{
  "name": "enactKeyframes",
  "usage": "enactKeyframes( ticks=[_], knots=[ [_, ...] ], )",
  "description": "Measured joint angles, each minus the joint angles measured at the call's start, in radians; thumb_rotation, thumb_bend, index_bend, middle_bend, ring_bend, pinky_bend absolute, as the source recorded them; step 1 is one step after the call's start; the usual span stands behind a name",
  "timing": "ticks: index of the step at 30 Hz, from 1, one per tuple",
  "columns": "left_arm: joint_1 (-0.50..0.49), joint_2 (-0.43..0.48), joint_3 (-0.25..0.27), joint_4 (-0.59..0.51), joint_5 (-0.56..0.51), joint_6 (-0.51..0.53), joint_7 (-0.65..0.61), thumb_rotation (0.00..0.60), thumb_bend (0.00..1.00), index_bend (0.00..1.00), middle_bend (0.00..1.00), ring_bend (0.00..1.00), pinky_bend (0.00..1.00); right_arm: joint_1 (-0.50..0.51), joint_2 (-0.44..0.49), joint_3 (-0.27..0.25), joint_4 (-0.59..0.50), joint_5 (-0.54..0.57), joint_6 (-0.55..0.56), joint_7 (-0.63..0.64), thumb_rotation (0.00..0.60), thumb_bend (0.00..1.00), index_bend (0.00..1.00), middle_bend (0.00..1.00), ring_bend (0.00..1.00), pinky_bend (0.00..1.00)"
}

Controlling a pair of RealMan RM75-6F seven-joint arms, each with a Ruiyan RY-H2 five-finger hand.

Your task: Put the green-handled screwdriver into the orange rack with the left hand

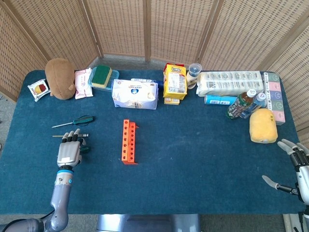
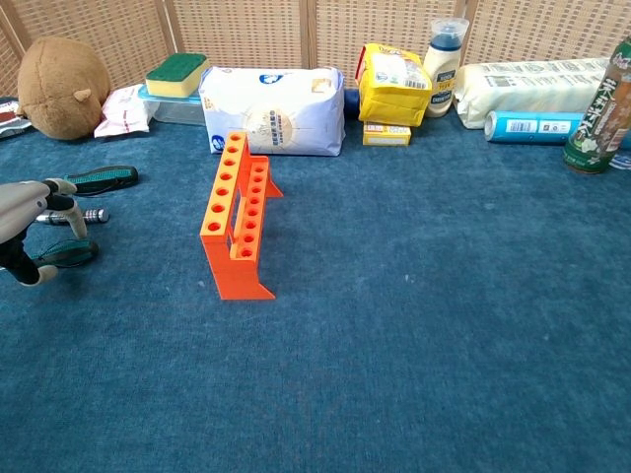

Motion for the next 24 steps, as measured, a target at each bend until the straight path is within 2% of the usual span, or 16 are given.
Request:
enactKeyframes(
  ticks=[5,13,24],
  knots=[
    [-0.007,-0.002,-0.007,-0.015,-0.025,0.005,0.02,0.6,0.38,0.37,0.0,0.0,0.09,0.001,0.001,0.0,0.001,0.0,0.0,0.002,0.46,0.04,0.14,0.13,0.14,0.06],
    [-0.019,-0.008,-0.008,-0.041,-0.062,0.025,0.066,0.6,0.38,0.38,0.0,0.0,0.09,0.0,0.001,0.0,0.001,0.0,0.002,0.004,0.46,0.04,0.14,0.13,0.14,0.06],
    [-0.025,-0.034,-0.006,-0.019,-0.087,0.048,0.08,0.6,0.38,0.39,0.0,0.0,0.09,0.0,0.001,0.0,0.001,-0.002,0.002,0.005,0.462,0.04,0.14,0.13,0.14,0.06]
  ],
)
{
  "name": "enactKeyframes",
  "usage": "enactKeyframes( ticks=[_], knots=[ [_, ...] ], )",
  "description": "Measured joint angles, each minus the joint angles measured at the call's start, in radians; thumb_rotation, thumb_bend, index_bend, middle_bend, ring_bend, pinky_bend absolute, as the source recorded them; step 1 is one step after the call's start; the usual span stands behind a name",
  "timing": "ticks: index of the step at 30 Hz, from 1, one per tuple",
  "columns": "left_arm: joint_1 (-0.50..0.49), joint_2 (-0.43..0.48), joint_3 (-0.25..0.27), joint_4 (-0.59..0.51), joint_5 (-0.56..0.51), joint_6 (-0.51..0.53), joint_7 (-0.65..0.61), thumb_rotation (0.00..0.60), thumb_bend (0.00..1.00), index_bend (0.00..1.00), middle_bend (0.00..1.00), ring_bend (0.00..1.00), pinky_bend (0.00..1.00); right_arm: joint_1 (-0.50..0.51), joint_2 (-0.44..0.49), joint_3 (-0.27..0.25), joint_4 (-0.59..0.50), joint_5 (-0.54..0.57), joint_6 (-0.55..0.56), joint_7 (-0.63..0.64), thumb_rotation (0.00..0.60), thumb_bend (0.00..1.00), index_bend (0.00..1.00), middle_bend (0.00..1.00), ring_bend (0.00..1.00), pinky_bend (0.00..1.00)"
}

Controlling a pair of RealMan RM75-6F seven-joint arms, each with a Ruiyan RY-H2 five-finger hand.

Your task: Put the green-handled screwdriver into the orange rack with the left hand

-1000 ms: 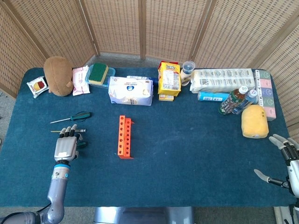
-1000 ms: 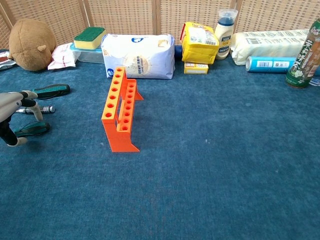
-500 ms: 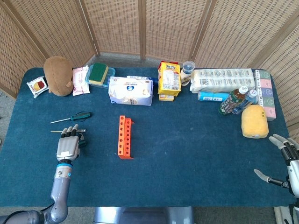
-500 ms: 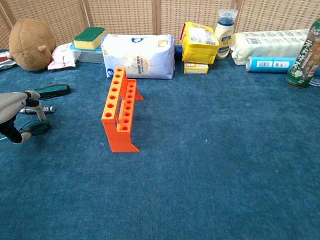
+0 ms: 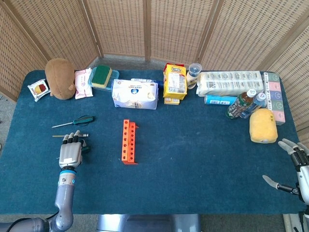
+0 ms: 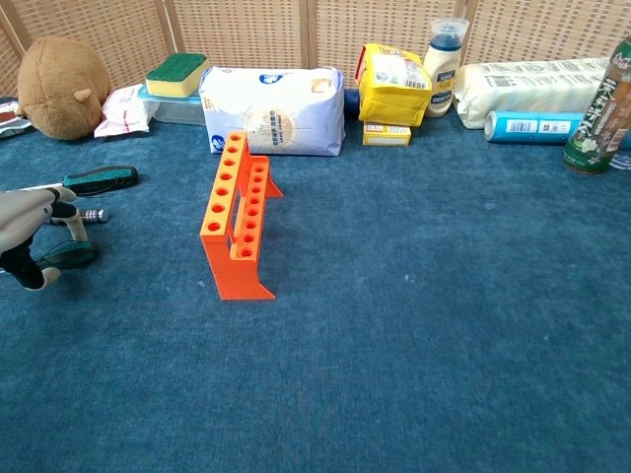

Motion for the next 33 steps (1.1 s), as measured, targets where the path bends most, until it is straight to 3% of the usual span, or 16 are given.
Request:
enactKeyframes(
  ticks=[6,20,33],
  knots=[
    [-0.005,-0.008,0.004,0.003,0.008,0.006,0.0,0.6,0.38,0.44,0.0,0.0,0.09,0.0,0.001,0.0,0.0,0.001,0.0,0.003,0.459,0.04,0.14,0.13,0.14,0.06],
    [-0.006,-0.008,0.008,-0.002,0.009,0.01,-0.004,0.6,0.38,0.44,0.0,0.0,0.09,0.0,0.001,0.0,0.0,0.0,0.001,0.006,0.463,0.04,0.14,0.13,0.14,0.06],
    [0.023,0.103,-0.003,-0.11,0.069,0.015,-0.123,0.6,0.38,0.44,0.0,0.0,0.09,0.002,-0.004,-0.002,-0.001,0.0,-0.006,-0.009,0.461,0.04,0.14,0.13,0.14,0.07]
  ],
)
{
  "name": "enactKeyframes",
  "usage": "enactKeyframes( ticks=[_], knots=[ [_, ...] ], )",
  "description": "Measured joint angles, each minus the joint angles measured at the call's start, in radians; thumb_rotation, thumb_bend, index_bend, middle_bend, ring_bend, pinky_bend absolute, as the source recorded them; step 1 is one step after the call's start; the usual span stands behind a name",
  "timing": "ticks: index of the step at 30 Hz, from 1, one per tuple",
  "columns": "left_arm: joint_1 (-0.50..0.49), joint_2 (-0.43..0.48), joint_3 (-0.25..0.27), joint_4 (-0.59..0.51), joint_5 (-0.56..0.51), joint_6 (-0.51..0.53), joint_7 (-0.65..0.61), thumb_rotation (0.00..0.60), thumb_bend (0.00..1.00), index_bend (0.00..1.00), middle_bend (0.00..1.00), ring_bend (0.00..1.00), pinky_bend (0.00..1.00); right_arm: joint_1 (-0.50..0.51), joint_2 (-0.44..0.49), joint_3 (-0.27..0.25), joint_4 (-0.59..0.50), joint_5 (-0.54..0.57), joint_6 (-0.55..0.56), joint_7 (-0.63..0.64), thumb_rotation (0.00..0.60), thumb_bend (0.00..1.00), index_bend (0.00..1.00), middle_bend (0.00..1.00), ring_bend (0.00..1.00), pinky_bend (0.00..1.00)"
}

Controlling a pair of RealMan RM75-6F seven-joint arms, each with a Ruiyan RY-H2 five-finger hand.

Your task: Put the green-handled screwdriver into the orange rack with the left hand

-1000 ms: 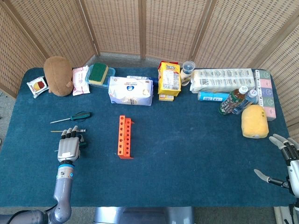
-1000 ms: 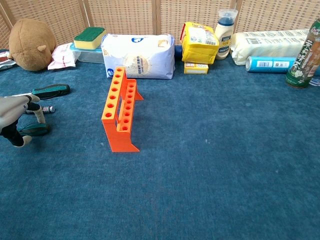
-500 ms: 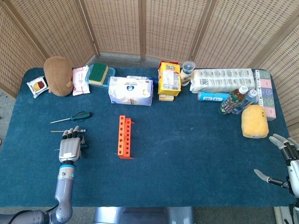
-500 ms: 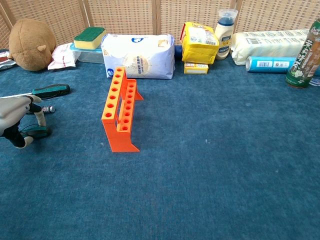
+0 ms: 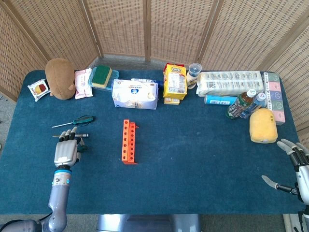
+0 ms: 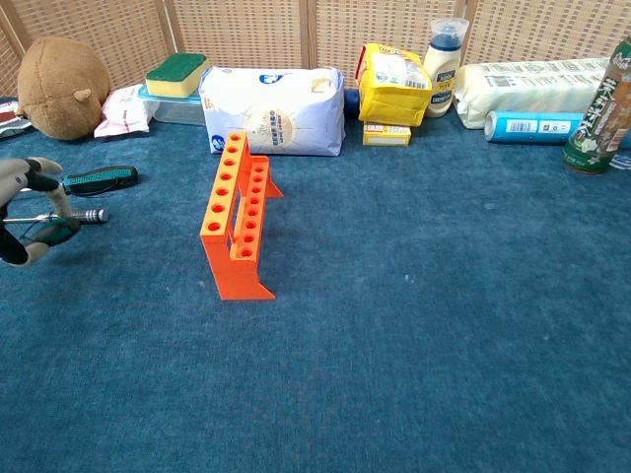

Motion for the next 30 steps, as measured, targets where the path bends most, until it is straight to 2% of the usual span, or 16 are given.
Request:
enactKeyframes(
  ticks=[12,30],
  knots=[
    [0.04,0.133,-0.01,-0.123,0.067,-0.014,-0.158,0.6,0.38,0.44,0.0,0.0,0.09,0.003,-0.006,0.0,-0.001,0.003,-0.007,-0.015,0.462,0.04,0.14,0.13,0.14,0.06],
    [0.081,0.278,-0.016,-0.319,0.127,0.024,-0.24,0.6,0.38,0.44,0.0,0.0,0.09,0.001,-0.006,0.0,-0.003,0.004,-0.004,-0.018,0.462,0.04,0.14,0.13,0.14,0.07]
  ],
)
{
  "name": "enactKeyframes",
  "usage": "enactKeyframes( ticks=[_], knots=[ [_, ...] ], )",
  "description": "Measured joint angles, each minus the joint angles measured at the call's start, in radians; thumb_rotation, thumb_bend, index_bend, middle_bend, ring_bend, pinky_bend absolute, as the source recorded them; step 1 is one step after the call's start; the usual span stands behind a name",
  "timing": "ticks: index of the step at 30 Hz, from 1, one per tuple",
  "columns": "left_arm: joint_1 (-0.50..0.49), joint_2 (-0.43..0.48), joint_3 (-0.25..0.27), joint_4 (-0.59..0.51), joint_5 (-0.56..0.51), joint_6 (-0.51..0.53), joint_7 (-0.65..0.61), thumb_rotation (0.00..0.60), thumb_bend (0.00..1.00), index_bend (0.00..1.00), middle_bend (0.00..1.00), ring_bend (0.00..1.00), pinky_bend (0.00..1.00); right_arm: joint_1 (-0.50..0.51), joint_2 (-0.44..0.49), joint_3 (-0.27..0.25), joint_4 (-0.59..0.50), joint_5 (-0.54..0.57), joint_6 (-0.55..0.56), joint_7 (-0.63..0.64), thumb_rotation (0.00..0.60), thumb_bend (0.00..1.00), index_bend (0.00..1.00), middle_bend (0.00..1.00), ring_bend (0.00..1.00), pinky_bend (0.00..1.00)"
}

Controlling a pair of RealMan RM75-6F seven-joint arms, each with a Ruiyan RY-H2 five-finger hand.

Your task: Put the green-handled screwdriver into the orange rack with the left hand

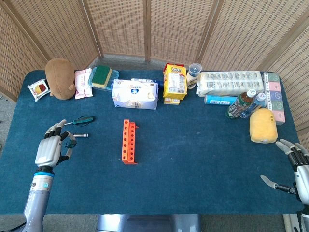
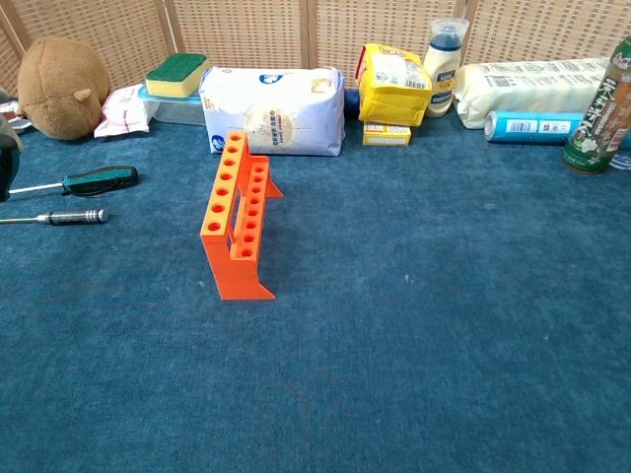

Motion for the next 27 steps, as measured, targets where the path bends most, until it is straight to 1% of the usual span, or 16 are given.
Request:
enactKeyframes(
  ticks=[5,8,11,15,20,23,27],
  knots=[
    [0.01,0.031,-0.005,-0.035,0.039,0.005,-0.058,0.6,0.38,0.46,0.0,0.0,0.09,0.0,0.0,0.0,0.0,0.0,-0.001,0.0,0.46,0.04,0.14,0.13,0.14,0.06],
    [0.017,0.046,-0.006,-0.041,0.086,0.001,-0.122,0.6,0.38,0.48,0.0,0.0,0.09,0.001,-0.001,-0.001,0.0,-0.002,-0.002,-0.003,0.462,0.04,0.14,0.13,0.14,0.06],
    [0.025,0.059,-0.005,-0.036,0.156,-0.001,-0.204,0.6,0.38,0.48,0.0,0.0,0.09,0.001,-0.002,-0.002,-0.001,-0.002,-0.003,-0.007,0.459,0.04,0.14,0.13,0.14,0.06],
    [0.031,0.081,0.0,-0.019,0.259,-0.008,-0.316,0.6,0.38,0.48,0.0,0.0,0.09,0.0,-0.001,-0.001,-0.001,-0.001,0.0,-0.004,0.46,0.04,0.14,0.13,0.14,0.06],
    [0.028,0.112,0.014,0.031,0.406,-0.018,-0.46,0.6,0.38,0.48,0.0,0.0,0.09,0.0,0.0,-0.001,0.0,0.0,-0.002,-0.001,0.461,0.04,0.14,0.13,0.14,0.06],
    [0.02,0.125,0.027,0.069,0.498,-0.025,-0.559,0.6,0.38,0.48,0.0,0.0,0.09,0.0,-0.001,-0.001,0.0,-0.002,0.0,-0.003,0.463,0.04,0.14,0.13,0.14,0.06],
    [0.001,0.145,0.058,0.142,0.645,-0.024,-0.732,0.6,0.39,0.48,0.0,0.0,0.09,0.001,-0.002,-0.001,0.0,0.001,-0.003,-0.006,0.459,0.04,0.14,0.13,0.14,0.06]
  ],
)
